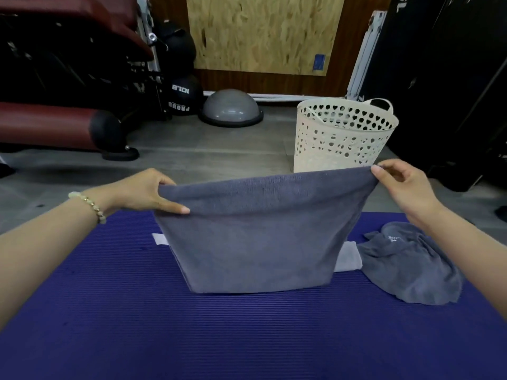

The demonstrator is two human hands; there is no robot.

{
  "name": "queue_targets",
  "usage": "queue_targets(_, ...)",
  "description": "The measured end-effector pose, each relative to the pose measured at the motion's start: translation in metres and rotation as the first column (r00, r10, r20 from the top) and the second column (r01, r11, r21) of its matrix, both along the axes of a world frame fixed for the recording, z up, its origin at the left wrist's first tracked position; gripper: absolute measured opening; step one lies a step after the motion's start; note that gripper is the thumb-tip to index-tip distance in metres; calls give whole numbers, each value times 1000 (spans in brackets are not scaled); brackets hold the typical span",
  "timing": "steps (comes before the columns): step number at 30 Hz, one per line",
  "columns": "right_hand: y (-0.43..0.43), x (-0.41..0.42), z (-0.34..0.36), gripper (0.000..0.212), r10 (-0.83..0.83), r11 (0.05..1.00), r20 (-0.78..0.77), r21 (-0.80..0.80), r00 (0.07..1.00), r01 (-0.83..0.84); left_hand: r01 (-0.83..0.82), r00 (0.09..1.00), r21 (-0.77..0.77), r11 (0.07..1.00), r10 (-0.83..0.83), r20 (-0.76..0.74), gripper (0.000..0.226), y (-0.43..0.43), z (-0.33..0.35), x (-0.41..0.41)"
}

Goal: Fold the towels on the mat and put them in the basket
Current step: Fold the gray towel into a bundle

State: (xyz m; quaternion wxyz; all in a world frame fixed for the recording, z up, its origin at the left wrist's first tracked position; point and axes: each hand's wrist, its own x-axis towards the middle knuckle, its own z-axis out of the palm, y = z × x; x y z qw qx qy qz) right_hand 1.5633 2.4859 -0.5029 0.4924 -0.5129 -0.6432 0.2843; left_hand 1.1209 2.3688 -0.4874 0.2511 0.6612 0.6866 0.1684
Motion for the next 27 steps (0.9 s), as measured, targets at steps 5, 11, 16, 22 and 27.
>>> queue_targets(5,15,-6,-5,15,-88,976,-312,-218,946,19,-223,747,-58,973,208,631,90,2,-6,-3)
queue_targets(11,29,-24,7,9,-168,943,-569,-331,805,-36,-528,255,-69,847,236,938,53,31,-8,27)
queue_targets(16,33,-29,46,41,-166,946,-696,-311,698,-85,-603,246,40,796,138,960,42,48,29,40)
queue_targets(22,13,-11,60,37,-53,947,-704,-260,708,-187,-553,307,114,825,75,949,35,36,47,44)
queue_targets(27,-25,10,-16,17,-132,878,-438,-468,889,-100,-382,643,-44,923,300,705,29,2,-20,42)
